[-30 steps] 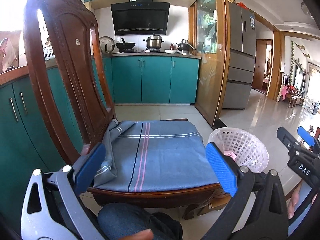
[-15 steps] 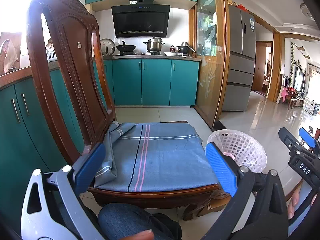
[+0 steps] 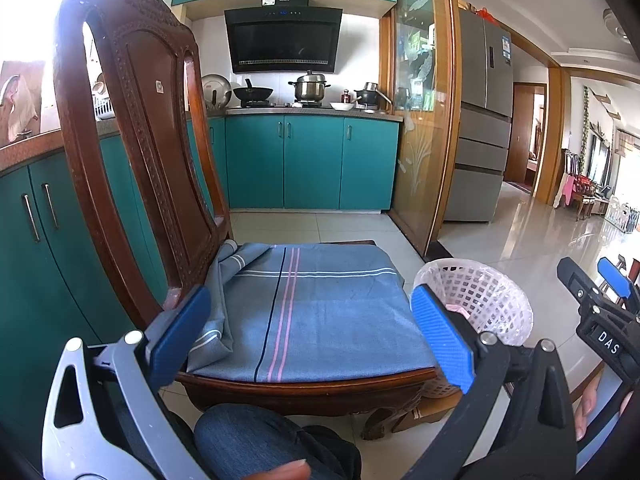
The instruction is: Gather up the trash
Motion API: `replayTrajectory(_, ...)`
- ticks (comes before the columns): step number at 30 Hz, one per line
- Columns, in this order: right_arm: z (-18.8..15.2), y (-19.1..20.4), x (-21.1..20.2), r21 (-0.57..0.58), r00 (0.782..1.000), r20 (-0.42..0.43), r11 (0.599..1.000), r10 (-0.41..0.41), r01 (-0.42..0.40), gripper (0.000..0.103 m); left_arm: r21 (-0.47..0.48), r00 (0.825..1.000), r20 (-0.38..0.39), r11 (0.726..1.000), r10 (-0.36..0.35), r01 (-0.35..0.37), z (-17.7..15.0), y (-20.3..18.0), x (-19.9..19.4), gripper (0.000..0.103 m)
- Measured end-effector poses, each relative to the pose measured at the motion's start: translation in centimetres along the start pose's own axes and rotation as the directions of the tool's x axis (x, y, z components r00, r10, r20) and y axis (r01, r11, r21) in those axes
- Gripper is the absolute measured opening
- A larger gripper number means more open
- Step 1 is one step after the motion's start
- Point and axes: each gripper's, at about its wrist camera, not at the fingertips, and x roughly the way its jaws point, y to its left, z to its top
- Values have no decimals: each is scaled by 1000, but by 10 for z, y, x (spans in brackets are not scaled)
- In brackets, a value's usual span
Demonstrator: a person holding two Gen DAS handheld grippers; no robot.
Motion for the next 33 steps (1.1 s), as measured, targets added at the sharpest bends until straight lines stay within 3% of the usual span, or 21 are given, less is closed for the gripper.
replayTrajectory(33, -1, 9, 8, -16, 1000, -5, 1000, 1, -2, 100, 7, 1000, -27, 1000, 6, -6, 0, 1, 10, 100)
